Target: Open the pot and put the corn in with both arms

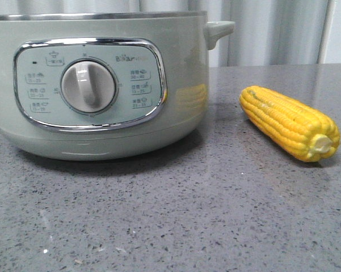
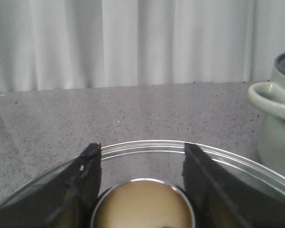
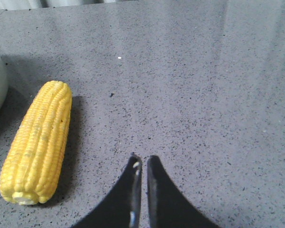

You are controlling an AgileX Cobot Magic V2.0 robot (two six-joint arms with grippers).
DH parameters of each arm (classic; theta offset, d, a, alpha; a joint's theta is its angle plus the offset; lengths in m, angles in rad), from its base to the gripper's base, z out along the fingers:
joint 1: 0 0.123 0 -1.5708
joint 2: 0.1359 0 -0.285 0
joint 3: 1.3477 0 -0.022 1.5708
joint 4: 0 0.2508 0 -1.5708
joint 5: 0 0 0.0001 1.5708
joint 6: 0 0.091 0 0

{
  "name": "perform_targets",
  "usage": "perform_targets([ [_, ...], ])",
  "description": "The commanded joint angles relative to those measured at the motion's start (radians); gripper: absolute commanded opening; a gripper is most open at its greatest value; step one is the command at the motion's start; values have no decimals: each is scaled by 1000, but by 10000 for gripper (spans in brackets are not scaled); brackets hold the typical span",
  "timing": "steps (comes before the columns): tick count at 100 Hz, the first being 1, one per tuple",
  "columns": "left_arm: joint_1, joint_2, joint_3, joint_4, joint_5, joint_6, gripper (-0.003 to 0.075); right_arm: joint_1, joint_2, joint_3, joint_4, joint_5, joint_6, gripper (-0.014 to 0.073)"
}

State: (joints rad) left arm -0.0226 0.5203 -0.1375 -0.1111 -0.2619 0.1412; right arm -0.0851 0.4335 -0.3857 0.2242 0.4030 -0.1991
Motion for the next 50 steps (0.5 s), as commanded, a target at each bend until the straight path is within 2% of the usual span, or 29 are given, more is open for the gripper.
perform_targets([
  [1, -1, 44, -25, -3, -213, -32, -20, -3, 14, -25, 5, -82, -5, -57],
  [13, -1, 113, -23, 44, -252, -91, -20, -3, 14, -25, 5, -82, -5, -57],
  [50, -3, 367, -23, 130, -466, -119, -20, -3, 14, -25, 5, -82, -5, -57],
])
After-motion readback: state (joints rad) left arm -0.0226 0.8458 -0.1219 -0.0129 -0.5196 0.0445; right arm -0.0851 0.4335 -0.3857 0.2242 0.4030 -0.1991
